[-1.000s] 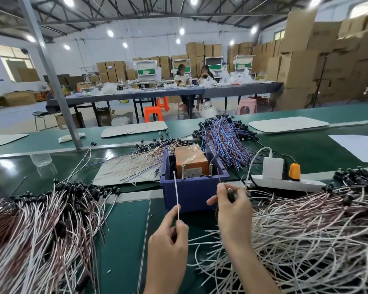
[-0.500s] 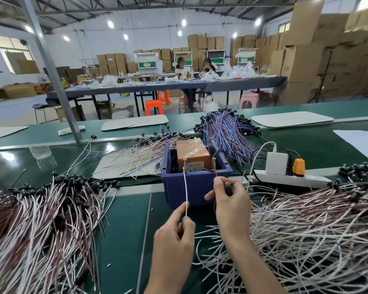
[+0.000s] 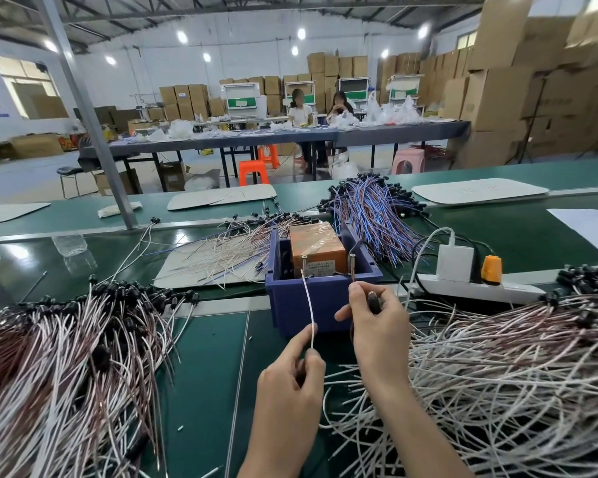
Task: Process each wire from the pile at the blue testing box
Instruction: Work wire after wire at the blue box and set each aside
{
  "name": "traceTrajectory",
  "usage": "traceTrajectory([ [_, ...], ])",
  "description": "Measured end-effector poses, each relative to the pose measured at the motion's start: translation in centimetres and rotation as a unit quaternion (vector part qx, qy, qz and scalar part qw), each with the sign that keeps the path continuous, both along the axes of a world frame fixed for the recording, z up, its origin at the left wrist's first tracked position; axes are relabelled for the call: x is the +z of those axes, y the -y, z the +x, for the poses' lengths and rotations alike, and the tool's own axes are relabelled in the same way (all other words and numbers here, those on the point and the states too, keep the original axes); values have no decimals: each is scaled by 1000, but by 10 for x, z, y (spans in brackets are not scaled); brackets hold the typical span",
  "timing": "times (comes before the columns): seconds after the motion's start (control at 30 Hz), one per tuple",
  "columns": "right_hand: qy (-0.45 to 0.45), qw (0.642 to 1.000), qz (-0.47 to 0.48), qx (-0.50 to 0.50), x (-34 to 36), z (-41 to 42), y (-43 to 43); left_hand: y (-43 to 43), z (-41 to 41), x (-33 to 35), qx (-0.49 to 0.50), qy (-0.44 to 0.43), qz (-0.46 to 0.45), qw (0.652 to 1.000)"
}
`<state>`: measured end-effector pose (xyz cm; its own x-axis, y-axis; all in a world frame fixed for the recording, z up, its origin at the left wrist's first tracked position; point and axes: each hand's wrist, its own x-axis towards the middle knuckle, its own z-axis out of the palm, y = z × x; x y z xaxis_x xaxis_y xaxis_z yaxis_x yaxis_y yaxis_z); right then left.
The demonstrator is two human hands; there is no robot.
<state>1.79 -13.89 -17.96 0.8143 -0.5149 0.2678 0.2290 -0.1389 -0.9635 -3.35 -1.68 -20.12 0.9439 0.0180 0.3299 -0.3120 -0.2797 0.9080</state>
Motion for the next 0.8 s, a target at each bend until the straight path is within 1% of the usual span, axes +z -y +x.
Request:
traceTrajectory([
  [0.07,-7,1000,-27,-4,0,0,0,0,0,0,-5,3,4,1000],
  [0.2,3,1000,12,5,2,0,-1,1,1,-1,-2,-1,-7,1000],
  [0.8,11,1000,10,10,1,0,0,1,2,-2,-2,1,-11,1000],
])
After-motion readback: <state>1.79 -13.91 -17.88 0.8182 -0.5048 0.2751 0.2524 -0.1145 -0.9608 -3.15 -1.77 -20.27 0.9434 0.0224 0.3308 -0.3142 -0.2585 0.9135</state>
